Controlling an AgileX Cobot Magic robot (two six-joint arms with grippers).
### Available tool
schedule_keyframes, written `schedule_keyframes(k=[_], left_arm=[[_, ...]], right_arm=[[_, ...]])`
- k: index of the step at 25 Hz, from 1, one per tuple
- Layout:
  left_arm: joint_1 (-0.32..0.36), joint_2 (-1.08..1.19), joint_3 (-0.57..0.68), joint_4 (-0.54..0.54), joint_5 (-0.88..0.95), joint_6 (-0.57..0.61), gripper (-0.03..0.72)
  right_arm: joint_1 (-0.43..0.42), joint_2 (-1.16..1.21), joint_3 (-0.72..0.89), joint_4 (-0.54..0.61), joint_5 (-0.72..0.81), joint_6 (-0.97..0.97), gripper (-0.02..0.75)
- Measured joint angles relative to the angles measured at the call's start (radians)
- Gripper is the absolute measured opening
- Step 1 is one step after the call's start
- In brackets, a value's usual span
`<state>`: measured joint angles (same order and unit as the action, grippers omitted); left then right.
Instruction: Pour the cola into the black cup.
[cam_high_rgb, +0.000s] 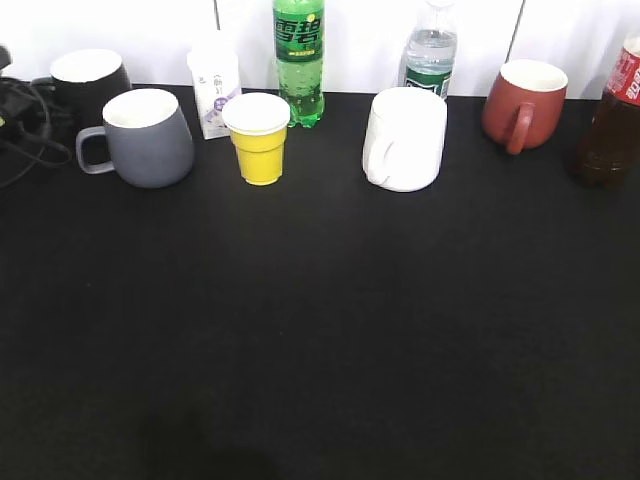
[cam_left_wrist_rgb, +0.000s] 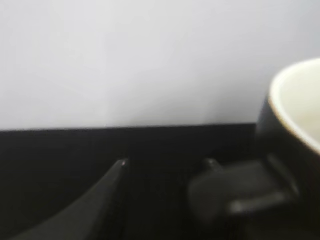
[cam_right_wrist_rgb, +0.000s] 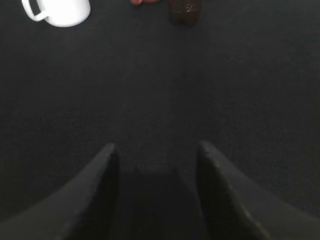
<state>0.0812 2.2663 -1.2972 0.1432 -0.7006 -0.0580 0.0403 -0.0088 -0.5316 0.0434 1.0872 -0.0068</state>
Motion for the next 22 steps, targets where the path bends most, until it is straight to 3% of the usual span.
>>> schedule_keyframes(k=[1,3,4,10,14,22], left_arm=[[0.0,0.006,-0.014,0.007,0.0,0.0,0.315],[0.0,0.007,-0.015,0.069,0.001,0.0,0.124],[0.0,0.007,-0.019,0.101,-0.013,-0.013,0.08],[0.004,0.009,-0.02,0.116,-0.045,-0.012,0.073],[0.004,0.002,-0.014,0.057,-0.029,-0.002,0.069],[0.005,-0.206,0.141,0.045,-0.06,0.012,0.062]], right_arm=[[0.0,0.0,0.0,0.0,0.0,0.0,0.385],[0.0,0.0,0.0,0.0,0.0,0.0,0.385],[0.0,0.0,0.0,0.0,0.0,0.0,0.385],[0.0,0.0,0.0,0.0,0.0,0.0,0.385],[0.0,0.0,0.0,0.0,0.0,0.0,0.385],[0.0,0.0,0.0,0.0,0.0,0.0,0.385]])
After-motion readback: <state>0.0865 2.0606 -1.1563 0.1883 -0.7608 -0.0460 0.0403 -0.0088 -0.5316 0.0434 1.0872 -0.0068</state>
